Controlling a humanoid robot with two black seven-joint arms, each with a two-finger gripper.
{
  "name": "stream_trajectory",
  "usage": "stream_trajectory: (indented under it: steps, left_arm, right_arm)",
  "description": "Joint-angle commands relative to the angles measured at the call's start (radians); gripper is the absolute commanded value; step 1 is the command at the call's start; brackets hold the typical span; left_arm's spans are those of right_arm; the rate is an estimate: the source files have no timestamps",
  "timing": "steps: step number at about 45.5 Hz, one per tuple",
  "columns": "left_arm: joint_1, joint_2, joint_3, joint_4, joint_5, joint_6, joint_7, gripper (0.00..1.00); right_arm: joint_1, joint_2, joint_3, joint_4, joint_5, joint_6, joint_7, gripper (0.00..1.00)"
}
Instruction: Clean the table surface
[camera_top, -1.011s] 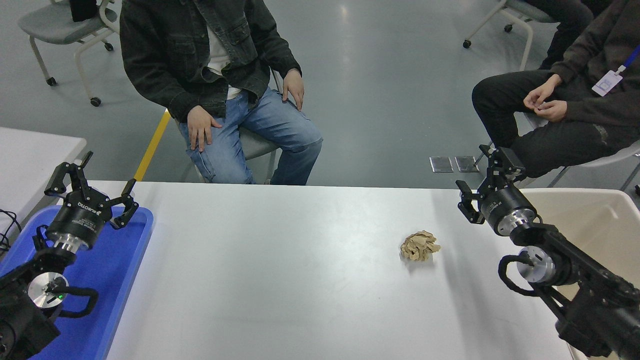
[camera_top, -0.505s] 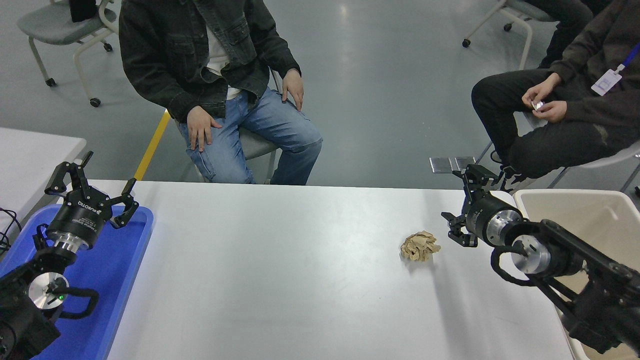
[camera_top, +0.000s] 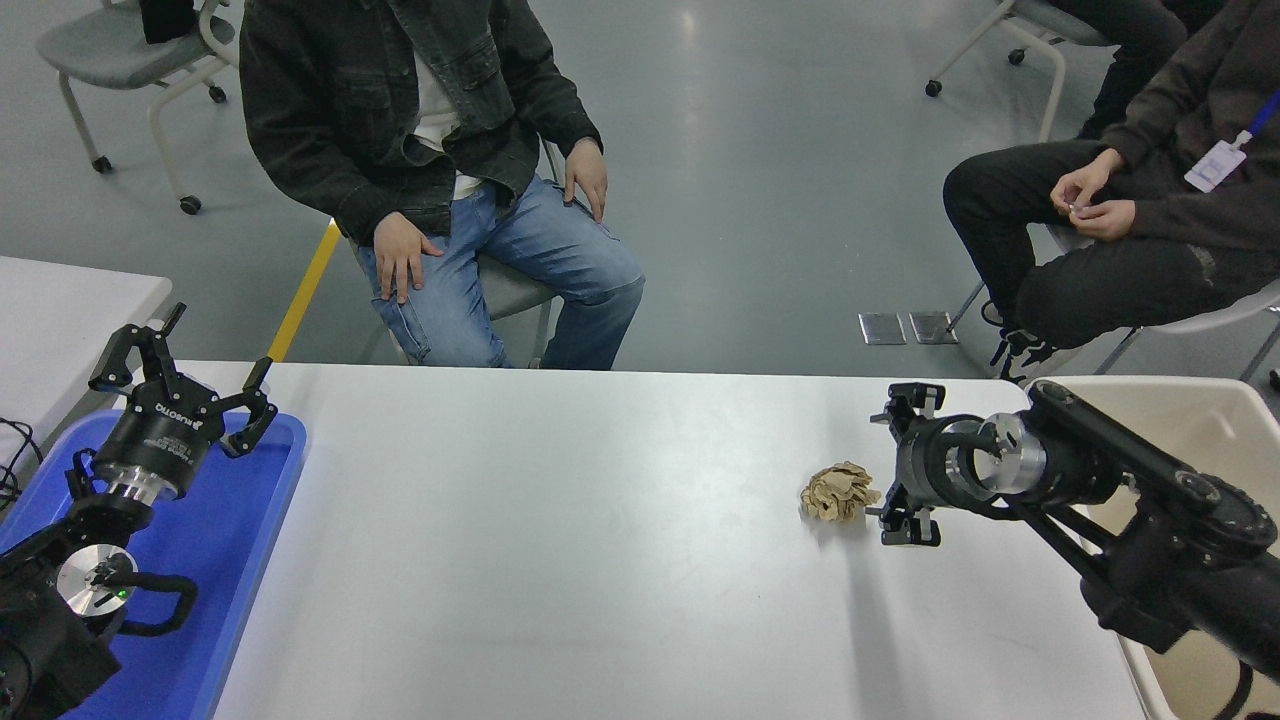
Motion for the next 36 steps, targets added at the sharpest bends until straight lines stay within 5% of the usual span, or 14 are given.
stream_trajectory:
  steps: [1,17,24,36]
  left_arm:
    - [0.000,0.000,0.000,0.000,0.000,0.000,0.000,1.00]
    - [0.000,0.000,0.000,0.000,0.000,0.000,0.000,1.00]
    - [0.000,0.000,0.000,0.000,0.000,-0.002,0.000,1.00]
    - [0.000,0.000,0.000,0.000,0.000,0.000,0.000,1.00]
  right_arm:
    - [0.094,0.136,-0.087,-0.195,-0.037,-0.046,-0.074,0.98]
    - [0.118,0.226,-0.089,-0.388,-0.048,-0.043,-0.074,0.98]
    - [0.114,0.260,-0.090,-0.476,-0.046,0.020,0.059,0.98]
    - [0.117,0.291,-0.087,-0.536,-0.043,0.048,0.075,0.98]
